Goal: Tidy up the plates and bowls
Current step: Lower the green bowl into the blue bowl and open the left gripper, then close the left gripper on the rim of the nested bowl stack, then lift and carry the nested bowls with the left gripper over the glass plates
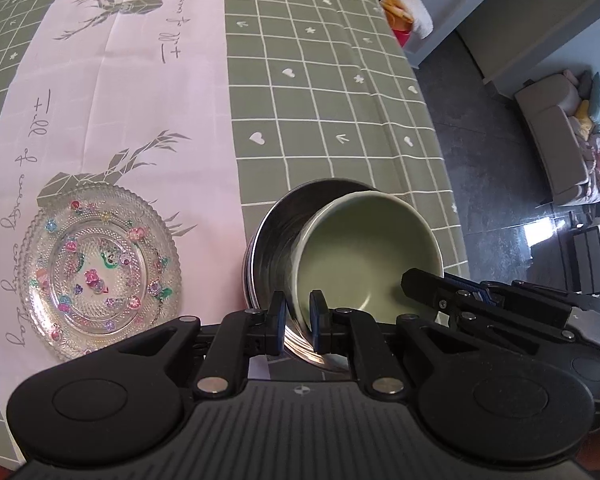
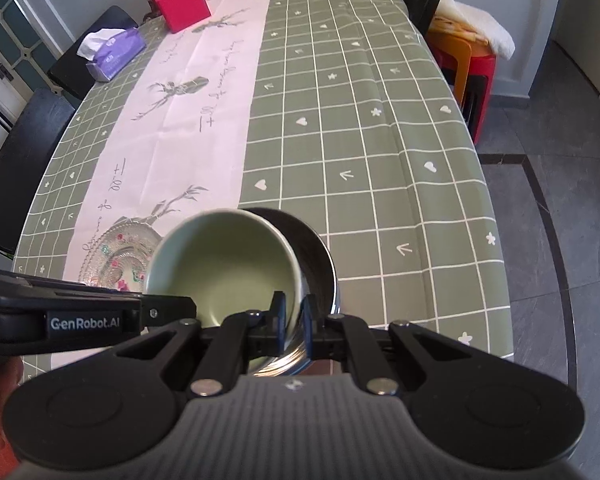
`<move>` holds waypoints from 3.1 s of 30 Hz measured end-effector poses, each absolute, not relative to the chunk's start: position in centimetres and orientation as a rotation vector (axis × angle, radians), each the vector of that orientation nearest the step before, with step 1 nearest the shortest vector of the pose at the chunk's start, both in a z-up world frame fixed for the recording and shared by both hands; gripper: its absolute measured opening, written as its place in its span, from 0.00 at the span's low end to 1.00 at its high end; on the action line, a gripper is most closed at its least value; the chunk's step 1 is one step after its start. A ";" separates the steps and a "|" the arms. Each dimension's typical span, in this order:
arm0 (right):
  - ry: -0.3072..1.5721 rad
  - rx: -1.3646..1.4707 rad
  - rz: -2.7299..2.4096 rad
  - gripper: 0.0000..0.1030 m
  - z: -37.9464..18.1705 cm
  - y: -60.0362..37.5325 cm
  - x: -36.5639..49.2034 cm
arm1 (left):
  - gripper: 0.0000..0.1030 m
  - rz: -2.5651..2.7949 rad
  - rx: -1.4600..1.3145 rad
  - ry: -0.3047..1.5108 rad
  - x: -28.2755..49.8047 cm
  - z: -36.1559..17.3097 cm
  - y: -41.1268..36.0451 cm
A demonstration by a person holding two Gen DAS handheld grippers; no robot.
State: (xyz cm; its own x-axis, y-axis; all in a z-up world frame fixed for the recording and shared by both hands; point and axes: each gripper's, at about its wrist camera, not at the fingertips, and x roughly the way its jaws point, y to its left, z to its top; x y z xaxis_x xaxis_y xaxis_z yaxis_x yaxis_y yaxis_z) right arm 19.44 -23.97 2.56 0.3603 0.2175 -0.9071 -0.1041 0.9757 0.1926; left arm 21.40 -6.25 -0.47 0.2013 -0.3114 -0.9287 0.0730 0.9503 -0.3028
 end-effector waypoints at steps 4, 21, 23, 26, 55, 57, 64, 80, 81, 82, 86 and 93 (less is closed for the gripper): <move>1.193 0.076 0.205 0.06 1.7 -23.6 19.9 | 0.12 -0.254 -0.163 1.357 21.8 -1.1 -7.0; 1.181 0.078 0.208 0.07 1.1 -23.8 20.3 | 0.23 -0.262 -0.138 1.298 22.0 -0.4 -7.0; 1.170 0.085 0.210 0.07 1.5 -23.9 20.3 | 0.25 -0.265 -0.119 1.274 21.9 0.1 -7.1; 1.154 0.093 0.216 0.07 2.0 -23.9 20.2 | 0.26 -0.274 -0.084 1.218 21.5 1.0 -7.2; 1.151 0.576 0.180 0.68 -3.1 -29.7 17.9 | 0.71 -0.381 -0.470 1.099 20.6 -3.8 -0.4; 1.169 0.608 0.176 0.68 -4.0 -29.7 18.0 | 0.71 -0.379 -0.501 1.112 20.7 -4.8 -0.3; 1.192 0.685 0.190 0.68 -5.3 -29.8 18.4 | 0.71 -0.360 -0.515 1.157 21.2 -7.0 -0.8; 1.247 0.622 0.183 0.55 -5.5 -28.3 19.6 | 0.61 -0.356 -0.428 1.188 21.5 -7.7 -2.7; 1.249 0.611 0.181 0.54 -5.5 -28.2 19.7 | 0.59 -0.360 -0.426 1.188 21.5 -7.7 -2.8; 1.250 0.602 0.179 0.54 -5.5 -28.1 19.7 | 0.56 -0.364 -0.421 1.188 21.5 -7.6 -2.9; 1.253 0.582 0.167 0.53 -5.3 -27.9 19.8 | 0.50 -0.362 -0.384 1.190 21.4 -7.0 -3.5; 1.275 0.509 0.160 0.51 -4.9 -27.1 20.3 | 0.50 -0.339 -0.315 1.195 21.5 -6.4 -4.4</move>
